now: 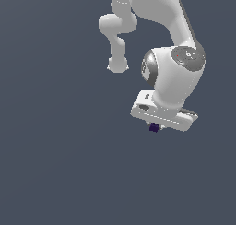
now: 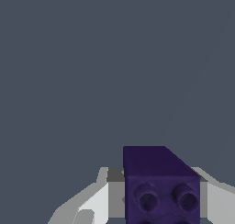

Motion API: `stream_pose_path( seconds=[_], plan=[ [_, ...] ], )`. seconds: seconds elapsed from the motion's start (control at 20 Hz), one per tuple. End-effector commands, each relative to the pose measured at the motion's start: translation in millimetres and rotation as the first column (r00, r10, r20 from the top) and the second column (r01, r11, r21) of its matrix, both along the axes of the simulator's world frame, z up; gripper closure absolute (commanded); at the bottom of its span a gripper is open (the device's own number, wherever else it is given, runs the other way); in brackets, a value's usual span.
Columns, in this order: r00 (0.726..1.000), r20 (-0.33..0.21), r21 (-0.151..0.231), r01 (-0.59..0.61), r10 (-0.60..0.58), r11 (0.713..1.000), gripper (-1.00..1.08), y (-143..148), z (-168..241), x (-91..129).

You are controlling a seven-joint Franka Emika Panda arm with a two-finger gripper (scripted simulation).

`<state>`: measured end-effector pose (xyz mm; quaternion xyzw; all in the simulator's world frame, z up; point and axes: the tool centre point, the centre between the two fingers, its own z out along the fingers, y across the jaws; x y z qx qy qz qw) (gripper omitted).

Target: Pick up the object and move it to a goal position.

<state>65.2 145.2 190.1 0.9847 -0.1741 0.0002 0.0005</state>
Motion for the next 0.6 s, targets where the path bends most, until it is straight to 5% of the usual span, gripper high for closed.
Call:
stream_pose_path(
  seconds=[0.0,0.55],
  plan=[
    [1.0,0.0,0.0,0.001,-0.001,1.0,1.08,9,11,9],
    [1.0,0.0,0.0,0.001,-0.001,1.0,1.08,43,47,41]
  ],
)
